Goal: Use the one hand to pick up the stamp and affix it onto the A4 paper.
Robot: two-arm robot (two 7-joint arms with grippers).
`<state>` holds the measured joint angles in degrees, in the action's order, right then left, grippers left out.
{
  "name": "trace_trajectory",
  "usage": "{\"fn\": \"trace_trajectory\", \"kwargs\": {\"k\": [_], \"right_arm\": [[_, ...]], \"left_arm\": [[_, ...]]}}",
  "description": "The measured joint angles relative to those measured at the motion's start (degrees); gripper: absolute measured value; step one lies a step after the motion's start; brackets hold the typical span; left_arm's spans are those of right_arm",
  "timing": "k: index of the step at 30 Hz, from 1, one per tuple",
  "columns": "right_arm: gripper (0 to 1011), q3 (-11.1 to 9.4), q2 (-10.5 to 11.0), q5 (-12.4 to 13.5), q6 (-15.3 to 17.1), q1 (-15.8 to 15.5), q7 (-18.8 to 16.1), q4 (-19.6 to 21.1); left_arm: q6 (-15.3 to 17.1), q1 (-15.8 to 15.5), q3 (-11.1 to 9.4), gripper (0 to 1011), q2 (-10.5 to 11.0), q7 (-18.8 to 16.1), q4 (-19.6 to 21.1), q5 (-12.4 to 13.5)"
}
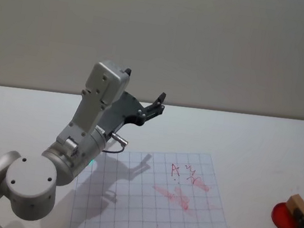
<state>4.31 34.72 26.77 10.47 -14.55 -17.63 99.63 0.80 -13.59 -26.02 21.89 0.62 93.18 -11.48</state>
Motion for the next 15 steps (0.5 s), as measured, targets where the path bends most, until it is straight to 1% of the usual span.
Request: {"fn": "trace_trajectory", "kwargs": {"k": [8, 11, 12, 15], "right_arm": [[220, 0.6, -0.69, -0.24, 1.33, 1.18, -0.38, -0.54], [289, 0.72, -0.85, -0.33, 1.69, 1.49, -0.45, -0.66], [347, 0.8, -0.92, -0.39, 1.85, 1.62, -0.48, -0.72], [411, 0.86, -1.02, -0.45, 2.0, 1.79, -0.54, -0.77]], "left_arm": [[0.0, 0.0, 0.0, 1001, 0.0, 0.0, 0.0, 0.0], [0.0, 0.0, 0.0, 1001, 0.0, 0.0, 0.0, 0.0], [0.0, 0.0, 0.0, 1001, 0.0, 0.0, 0.0, 0.0], [0.0, 0.0, 0.0, 1001, 0.0, 0.0, 0.0, 0.0]]}}
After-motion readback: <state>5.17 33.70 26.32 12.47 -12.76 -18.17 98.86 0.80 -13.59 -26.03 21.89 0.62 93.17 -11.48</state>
